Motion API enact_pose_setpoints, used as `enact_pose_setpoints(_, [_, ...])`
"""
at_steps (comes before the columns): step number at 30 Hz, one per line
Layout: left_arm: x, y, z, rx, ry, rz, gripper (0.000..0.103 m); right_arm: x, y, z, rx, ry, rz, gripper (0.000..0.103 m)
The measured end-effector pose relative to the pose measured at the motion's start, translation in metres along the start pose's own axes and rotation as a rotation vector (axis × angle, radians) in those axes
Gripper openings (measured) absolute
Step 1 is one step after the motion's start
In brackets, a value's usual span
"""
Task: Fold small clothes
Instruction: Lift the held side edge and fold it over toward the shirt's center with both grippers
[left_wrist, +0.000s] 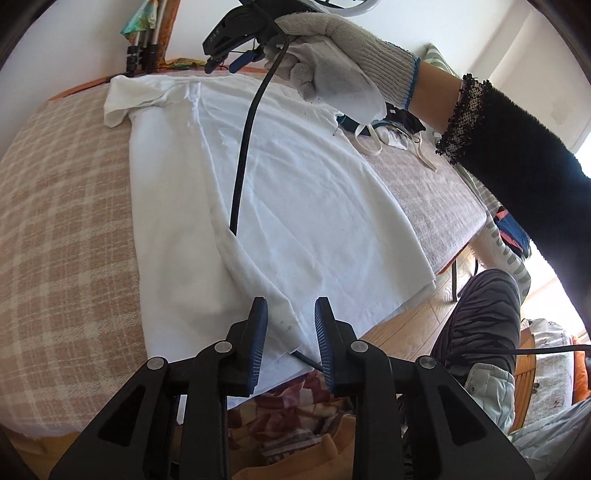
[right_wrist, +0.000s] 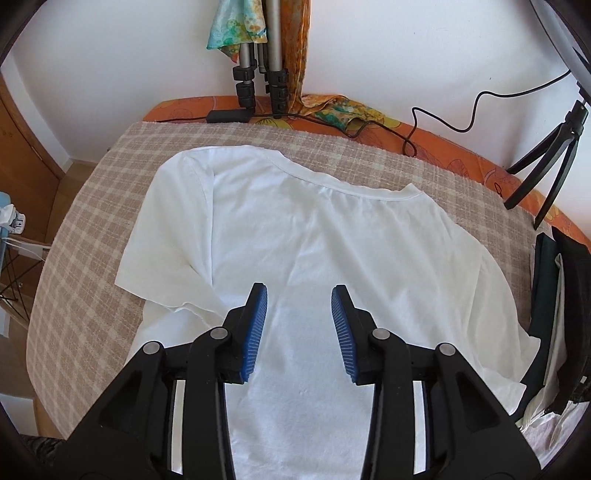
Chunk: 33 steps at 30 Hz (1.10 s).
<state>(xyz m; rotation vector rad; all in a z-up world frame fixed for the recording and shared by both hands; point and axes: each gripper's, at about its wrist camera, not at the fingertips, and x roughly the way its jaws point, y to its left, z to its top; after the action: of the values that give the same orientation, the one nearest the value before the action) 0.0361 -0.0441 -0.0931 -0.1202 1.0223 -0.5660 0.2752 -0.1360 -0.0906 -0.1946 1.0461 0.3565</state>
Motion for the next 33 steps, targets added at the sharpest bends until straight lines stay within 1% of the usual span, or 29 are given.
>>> enact_pose_setpoints(2, [-0.010,0.008,0.001,-0.024,-0.033,0.003,0.024,-0.018,0.001,0.001,-0.012,-0.044,0.039,0.038])
enact_pose_setpoints(5, [-0.018,0.027,0.004,-0.092,-0.079,0.058,0.024,-0.034,0.019,0.008,-0.057,-0.101,0.100,0.038])
enact_pose_setpoints(7, [-0.013,0.039,0.005,-0.144,-0.062,0.101,0.024,-0.036,0.039,0.015,-0.094,-0.115,0.138,0.038])
enact_pose_setpoints(9, [-0.005,0.049,0.003,-0.183,-0.030,0.123,0.024,-0.031,0.063,0.021,-0.137,-0.120,0.159,0.038])
enact_pose_setpoints(11, [0.003,0.053,-0.001,-0.194,-0.004,0.143,0.024,-0.020,0.087,0.023,-0.173,-0.104,0.176,0.038])
enact_pose_setpoints(13, [0.010,0.053,-0.003,-0.193,0.014,0.141,0.024,-0.005,0.105,0.025,-0.191,-0.079,0.192,0.038])
enact_pose_setpoints(17, [0.014,0.053,-0.004,-0.187,0.020,0.141,0.024,0.030,0.133,0.025,-0.217,-0.029,0.182,0.038])
enact_pose_setpoints(19, [0.016,0.054,-0.002,-0.200,0.019,0.131,0.024,0.047,0.142,0.024,-0.226,0.002,0.180,0.038])
enact_pose_setpoints(22, [0.016,0.059,-0.001,-0.224,0.016,0.108,0.024,0.067,0.154,0.021,-0.253,0.037,0.152,0.038])
enact_pose_setpoints(25, [0.016,0.061,-0.001,-0.225,0.015,0.104,0.024,0.081,0.162,0.015,-0.287,0.071,0.125,0.038])
enact_pose_setpoints(27, [0.016,0.060,-0.002,-0.218,0.015,0.107,0.025,0.088,0.167,0.011,-0.322,0.081,0.094,0.038])
enact_pose_setpoints(30, [0.015,0.061,-0.003,-0.211,0.014,0.108,0.027,0.093,0.170,0.008,-0.361,0.085,0.071,0.038])
enact_pose_setpoints(31, [0.015,0.061,-0.002,-0.207,0.014,0.110,0.028,0.092,0.170,0.008,-0.368,0.081,0.071,0.035])
enact_pose_setpoints(32, [0.015,0.061,-0.002,-0.205,0.014,0.112,0.028,0.092,0.169,0.010,-0.373,0.082,0.069,0.020])
enact_pose_setpoints(33, [0.015,0.060,-0.001,-0.206,0.013,0.113,0.028,0.091,0.167,0.011,-0.372,0.084,0.065,0.009])
